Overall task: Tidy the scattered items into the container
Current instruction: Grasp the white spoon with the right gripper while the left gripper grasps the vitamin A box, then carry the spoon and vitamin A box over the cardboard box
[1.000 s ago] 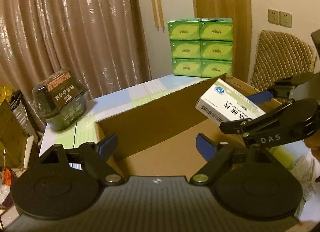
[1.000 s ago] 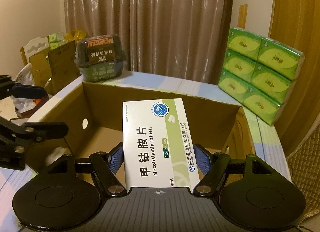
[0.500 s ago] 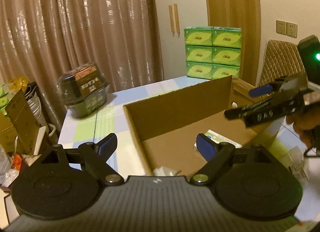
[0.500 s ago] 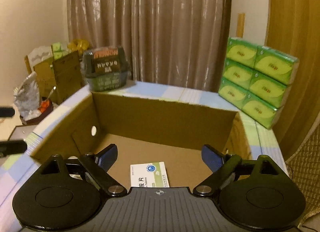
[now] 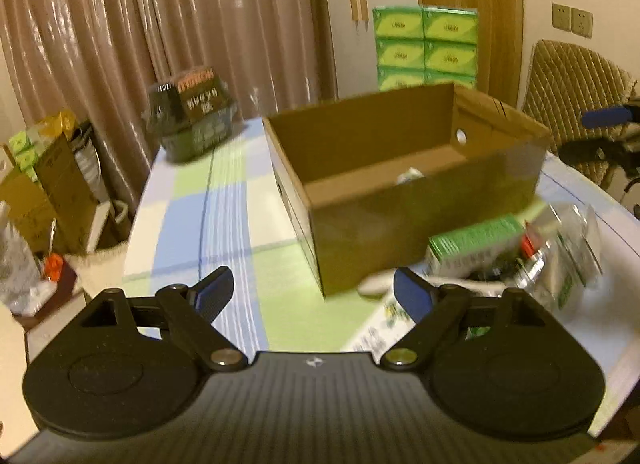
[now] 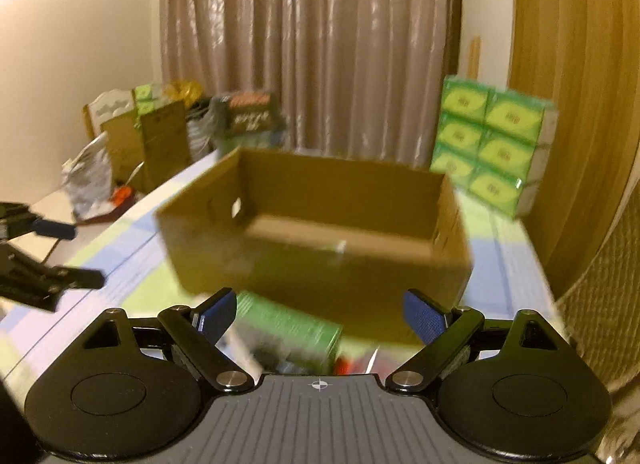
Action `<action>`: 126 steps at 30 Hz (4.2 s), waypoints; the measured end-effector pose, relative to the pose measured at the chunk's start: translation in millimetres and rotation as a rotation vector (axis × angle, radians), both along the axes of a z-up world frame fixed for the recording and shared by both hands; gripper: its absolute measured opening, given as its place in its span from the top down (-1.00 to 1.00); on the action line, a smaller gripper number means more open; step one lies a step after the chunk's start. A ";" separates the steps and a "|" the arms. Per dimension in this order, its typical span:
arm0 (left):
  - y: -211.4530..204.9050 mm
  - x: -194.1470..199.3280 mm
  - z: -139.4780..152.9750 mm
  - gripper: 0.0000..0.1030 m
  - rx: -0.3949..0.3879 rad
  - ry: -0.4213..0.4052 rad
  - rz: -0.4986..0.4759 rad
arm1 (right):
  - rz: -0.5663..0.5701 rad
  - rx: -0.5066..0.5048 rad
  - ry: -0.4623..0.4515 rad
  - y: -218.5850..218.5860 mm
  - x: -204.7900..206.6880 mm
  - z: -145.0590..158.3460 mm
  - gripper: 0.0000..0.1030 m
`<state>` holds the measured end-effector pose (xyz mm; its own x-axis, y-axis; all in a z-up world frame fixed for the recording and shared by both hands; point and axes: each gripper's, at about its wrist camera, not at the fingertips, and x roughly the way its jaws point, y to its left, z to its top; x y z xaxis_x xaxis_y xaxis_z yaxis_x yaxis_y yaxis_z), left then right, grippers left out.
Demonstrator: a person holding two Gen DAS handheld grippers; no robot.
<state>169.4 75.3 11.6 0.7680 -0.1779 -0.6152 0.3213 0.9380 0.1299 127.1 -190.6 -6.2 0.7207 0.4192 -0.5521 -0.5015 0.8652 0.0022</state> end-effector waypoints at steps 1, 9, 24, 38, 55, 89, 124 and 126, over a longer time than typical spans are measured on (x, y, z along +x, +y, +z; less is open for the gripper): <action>-0.7 -5.0 -3.7 -0.64 0.000 0.013 -0.002 | 0.005 -0.002 0.013 0.9 -4.7 -4.2 -0.67; -15.1 -21.9 -26.6 -0.64 0.105 0.055 -0.080 | 0.083 -0.059 0.064 23.3 -11.4 -22.7 -0.17; -22.7 1.5 -59.6 -0.64 0.146 0.109 -0.211 | 0.197 -0.156 0.186 74.3 32.2 -70.5 0.53; -29.8 32.3 -87.4 -0.51 0.112 0.160 -0.297 | 0.252 -0.228 0.254 103.1 68.7 -98.2 0.56; -34.6 32.8 -94.5 0.36 0.060 0.234 -0.312 | 0.293 -0.265 0.203 105.8 54.5 -89.8 0.99; -32.9 -15.7 -20.8 0.37 0.038 0.143 -0.275 | 0.233 -0.140 0.026 64.8 -5.8 -9.2 0.99; -86.0 100.7 43.5 0.37 -0.072 0.045 -0.184 | 0.053 -0.118 -0.056 51.9 114.4 16.7 0.99; -87.0 107.8 43.4 0.36 -0.084 0.045 -0.176 | 0.050 -0.117 -0.055 52.6 120.2 15.5 0.99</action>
<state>277.1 -11.7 55.0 0.6925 -0.3595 -0.6255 0.4854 0.8736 0.0353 247.3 -138.0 9.3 0.7310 0.3906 -0.5595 -0.5409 0.8316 -0.1260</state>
